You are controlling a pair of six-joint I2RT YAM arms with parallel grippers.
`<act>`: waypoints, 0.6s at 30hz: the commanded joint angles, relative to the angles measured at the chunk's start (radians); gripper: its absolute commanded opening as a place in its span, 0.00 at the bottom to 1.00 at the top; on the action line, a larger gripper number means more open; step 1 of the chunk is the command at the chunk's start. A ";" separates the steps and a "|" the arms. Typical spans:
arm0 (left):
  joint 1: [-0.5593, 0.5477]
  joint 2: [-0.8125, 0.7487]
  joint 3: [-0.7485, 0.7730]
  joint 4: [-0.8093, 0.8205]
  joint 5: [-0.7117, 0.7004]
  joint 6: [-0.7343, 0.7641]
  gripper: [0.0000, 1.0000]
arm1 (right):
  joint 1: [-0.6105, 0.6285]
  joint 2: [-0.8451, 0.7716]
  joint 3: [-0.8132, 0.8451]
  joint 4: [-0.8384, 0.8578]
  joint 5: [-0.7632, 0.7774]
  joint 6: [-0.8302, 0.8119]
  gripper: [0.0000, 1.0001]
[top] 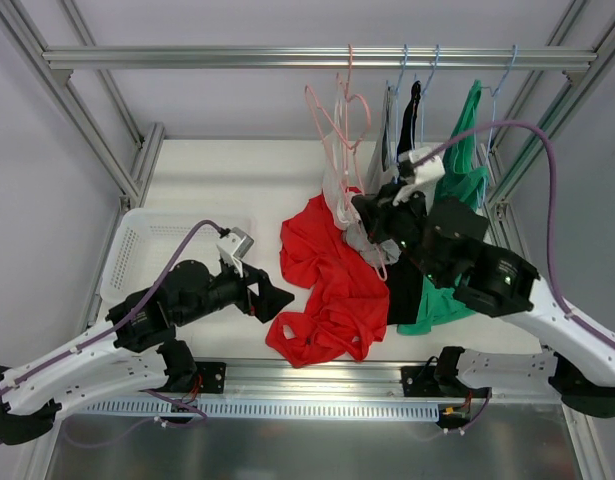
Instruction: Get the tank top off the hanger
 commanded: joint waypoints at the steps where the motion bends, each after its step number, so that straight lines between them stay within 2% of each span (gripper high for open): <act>1: -0.003 0.004 0.060 -0.116 -0.140 -0.003 0.99 | -0.026 0.147 0.190 -0.171 0.108 0.044 0.00; 5: -0.003 0.009 0.073 -0.144 -0.151 -0.015 0.99 | -0.121 0.422 0.493 -0.285 0.020 0.073 0.00; 7: -0.003 -0.002 0.083 -0.156 -0.152 -0.036 0.99 | -0.159 0.504 0.643 -0.296 0.002 0.070 0.00; 10: -0.003 -0.023 0.102 -0.179 -0.162 -0.072 0.99 | -0.199 0.647 0.818 -0.298 0.041 0.078 0.00; 13: -0.003 -0.032 0.117 -0.202 -0.169 -0.081 0.99 | -0.259 0.757 0.937 -0.300 0.000 0.108 0.00; 18: -0.003 -0.029 0.125 -0.230 -0.208 -0.075 0.99 | -0.322 0.875 1.034 -0.292 -0.095 0.171 0.00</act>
